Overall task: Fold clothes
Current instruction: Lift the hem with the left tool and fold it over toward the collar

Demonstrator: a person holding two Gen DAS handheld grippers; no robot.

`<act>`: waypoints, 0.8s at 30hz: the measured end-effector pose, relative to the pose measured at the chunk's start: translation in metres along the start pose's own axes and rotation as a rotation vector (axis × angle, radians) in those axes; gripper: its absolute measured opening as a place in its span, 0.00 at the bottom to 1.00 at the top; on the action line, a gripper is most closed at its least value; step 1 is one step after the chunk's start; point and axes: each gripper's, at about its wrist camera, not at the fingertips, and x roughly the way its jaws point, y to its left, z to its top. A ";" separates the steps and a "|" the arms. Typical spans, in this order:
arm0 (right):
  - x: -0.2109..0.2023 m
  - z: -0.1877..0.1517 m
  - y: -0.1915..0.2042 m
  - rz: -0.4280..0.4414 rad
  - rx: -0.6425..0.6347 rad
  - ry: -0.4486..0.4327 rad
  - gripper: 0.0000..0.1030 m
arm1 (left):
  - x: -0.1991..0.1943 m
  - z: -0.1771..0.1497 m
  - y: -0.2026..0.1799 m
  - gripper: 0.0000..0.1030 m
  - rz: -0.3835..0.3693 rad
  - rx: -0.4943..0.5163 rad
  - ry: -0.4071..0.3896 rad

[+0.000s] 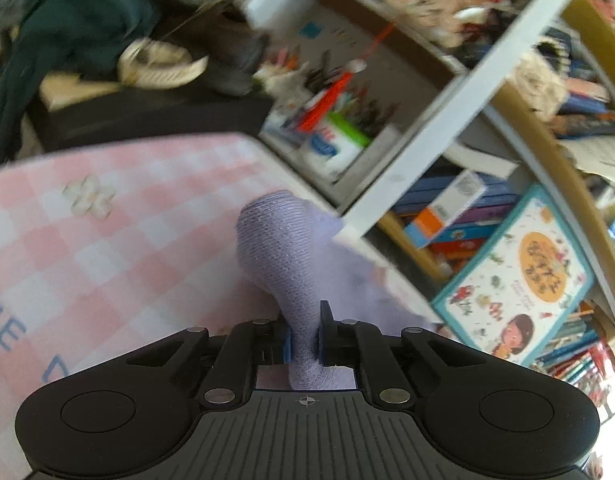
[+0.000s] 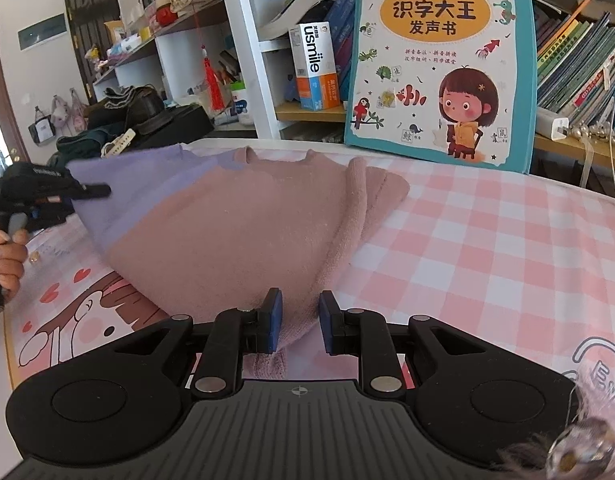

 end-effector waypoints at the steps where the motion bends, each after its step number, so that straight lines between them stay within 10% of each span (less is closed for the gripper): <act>1: 0.000 0.000 0.000 0.000 0.001 0.000 0.19 | -0.004 0.001 -0.008 0.09 -0.011 0.024 -0.010; 14: 0.000 -0.001 -0.001 -0.002 0.015 -0.004 0.19 | -0.019 -0.018 -0.148 0.10 -0.145 0.431 -0.071; 24: -0.001 -0.001 -0.001 0.001 0.024 -0.001 0.19 | 0.006 -0.112 -0.205 0.26 -0.213 0.777 0.171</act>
